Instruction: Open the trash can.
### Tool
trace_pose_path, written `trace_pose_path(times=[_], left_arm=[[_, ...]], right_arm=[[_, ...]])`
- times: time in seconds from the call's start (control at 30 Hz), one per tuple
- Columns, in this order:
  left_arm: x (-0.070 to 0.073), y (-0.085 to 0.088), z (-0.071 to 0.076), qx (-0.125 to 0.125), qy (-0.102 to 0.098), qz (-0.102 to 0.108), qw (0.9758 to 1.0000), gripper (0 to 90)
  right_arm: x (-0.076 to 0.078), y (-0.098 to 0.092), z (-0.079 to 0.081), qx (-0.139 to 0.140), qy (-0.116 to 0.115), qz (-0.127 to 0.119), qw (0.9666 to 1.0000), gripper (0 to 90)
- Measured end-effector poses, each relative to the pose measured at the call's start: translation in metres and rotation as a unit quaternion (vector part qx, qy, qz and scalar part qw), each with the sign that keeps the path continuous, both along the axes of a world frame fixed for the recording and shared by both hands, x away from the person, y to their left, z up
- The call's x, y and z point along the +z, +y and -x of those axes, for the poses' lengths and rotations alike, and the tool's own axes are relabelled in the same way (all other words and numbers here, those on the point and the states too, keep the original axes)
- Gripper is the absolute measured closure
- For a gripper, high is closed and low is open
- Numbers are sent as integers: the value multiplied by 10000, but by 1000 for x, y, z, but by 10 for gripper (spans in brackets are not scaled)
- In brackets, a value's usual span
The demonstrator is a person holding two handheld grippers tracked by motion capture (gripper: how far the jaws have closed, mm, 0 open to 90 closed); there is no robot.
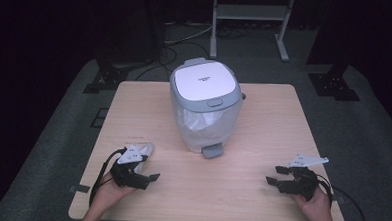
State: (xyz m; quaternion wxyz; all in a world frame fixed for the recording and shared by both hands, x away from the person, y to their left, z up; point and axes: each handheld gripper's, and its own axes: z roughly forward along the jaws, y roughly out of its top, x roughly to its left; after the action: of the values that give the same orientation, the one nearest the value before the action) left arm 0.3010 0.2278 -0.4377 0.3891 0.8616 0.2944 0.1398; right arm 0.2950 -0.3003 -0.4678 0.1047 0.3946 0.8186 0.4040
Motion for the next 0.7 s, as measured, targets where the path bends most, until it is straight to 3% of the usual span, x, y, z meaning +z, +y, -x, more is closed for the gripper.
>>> trace_pose_path(times=[0.33, 0.7], left_arm=[[0, 1, 1, -2, 24, 33, 10000, 177], [0, 0, 2, -89, 24, 39, 9999, 177]], right_arm=[[14, 4, -6, 107, 0, 4, 9999, 370], [54, 21, -14, 446, -183, 144, 9987, 377]])
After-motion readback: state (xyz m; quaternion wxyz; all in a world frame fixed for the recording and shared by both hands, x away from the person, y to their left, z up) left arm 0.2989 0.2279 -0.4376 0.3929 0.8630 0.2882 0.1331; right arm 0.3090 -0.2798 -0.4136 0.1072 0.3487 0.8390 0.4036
